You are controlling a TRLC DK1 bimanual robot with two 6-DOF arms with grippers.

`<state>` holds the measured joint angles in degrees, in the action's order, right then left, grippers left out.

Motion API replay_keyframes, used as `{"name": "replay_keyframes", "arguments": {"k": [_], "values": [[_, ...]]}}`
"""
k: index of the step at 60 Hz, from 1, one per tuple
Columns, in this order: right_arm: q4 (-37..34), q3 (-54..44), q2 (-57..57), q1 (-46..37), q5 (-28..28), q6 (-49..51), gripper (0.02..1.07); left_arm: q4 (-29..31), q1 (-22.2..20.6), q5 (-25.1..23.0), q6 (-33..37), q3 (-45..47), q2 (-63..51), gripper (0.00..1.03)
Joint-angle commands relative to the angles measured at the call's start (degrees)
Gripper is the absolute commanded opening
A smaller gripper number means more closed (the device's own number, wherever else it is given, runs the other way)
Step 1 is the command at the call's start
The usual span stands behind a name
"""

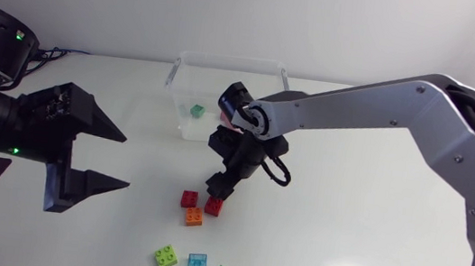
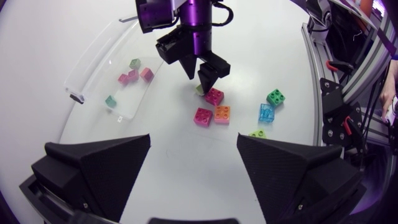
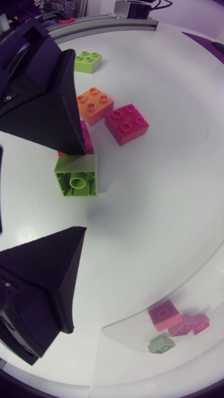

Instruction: Place the duplo bricks in the container

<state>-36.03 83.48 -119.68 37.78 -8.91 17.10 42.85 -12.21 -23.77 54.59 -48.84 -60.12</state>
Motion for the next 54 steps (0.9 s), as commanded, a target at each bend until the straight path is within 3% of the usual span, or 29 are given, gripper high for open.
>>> {"name": "replay_keyframes", "arguments": {"k": [1,14,54], "values": [[-1.5,1.33,-2.4,0.19,0.03,-0.58,0.63,1.36,-0.54,-0.66,2.1,1.99,1.32,0.96],[-3.08,2.12,-3.02,-0.16,-1.11,-1.02,0.38,2.94,-0.8,-0.66,2.8,2.78,2.81,0.96],[0.26,-3.41,2.52,-0.78,-2.08,-2.6,0.34,3.29,-4.58,-0.4,2.54,6.92,3.78,0.96]]}}
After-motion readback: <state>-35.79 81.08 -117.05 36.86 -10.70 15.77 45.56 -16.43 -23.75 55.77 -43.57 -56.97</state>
